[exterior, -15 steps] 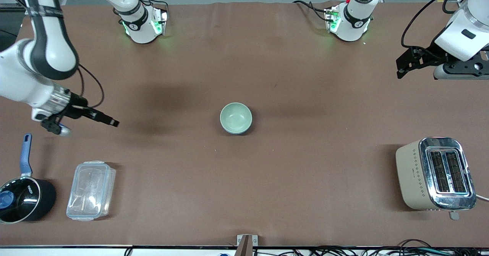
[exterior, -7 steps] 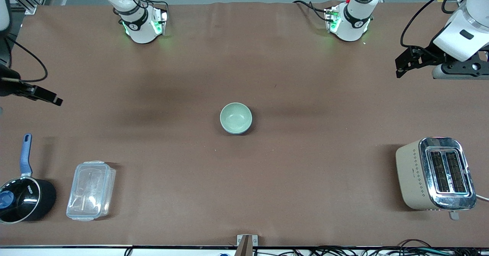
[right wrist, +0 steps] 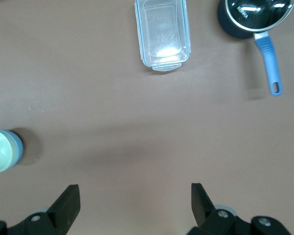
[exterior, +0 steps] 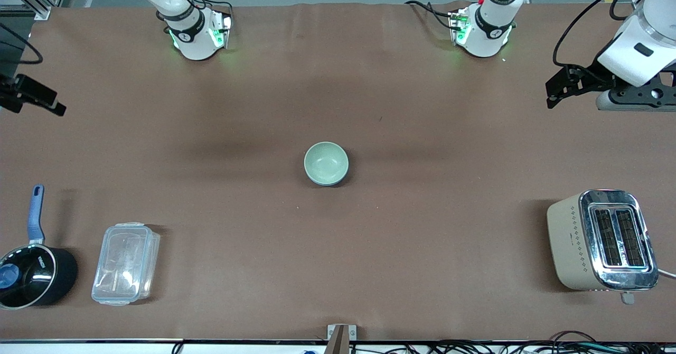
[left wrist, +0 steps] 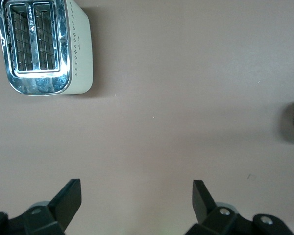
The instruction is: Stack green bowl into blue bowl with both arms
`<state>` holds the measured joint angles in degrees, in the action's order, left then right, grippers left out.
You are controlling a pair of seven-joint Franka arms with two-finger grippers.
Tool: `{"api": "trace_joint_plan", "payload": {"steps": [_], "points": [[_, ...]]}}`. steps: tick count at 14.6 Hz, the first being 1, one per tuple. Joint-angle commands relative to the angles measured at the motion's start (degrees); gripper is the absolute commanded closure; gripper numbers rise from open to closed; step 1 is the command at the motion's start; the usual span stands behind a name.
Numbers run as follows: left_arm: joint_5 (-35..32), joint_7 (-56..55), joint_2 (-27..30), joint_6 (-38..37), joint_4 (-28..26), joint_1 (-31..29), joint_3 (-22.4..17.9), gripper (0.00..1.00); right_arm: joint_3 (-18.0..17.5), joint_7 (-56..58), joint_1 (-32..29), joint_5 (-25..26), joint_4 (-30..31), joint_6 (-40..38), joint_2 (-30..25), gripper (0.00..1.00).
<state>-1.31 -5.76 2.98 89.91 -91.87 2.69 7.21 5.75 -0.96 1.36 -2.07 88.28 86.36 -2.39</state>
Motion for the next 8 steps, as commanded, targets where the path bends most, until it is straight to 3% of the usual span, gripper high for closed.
{"api": "trace_joint_plan", "payload": {"steps": [1,8], "points": [[-0.01,0.58,-0.16,-0.88,0.9,-0.06,0.0,0.0,-0.47,1.04,1.01,3.13,2.25,1.17,-1.91,0.0],[-0.01,0.58,-0.07,-1.14,1.43,-0.06,0.0,0.0,-0.12,1.04,-0.48,2.25,-4.34,0.47,2.57,0.0]]}}
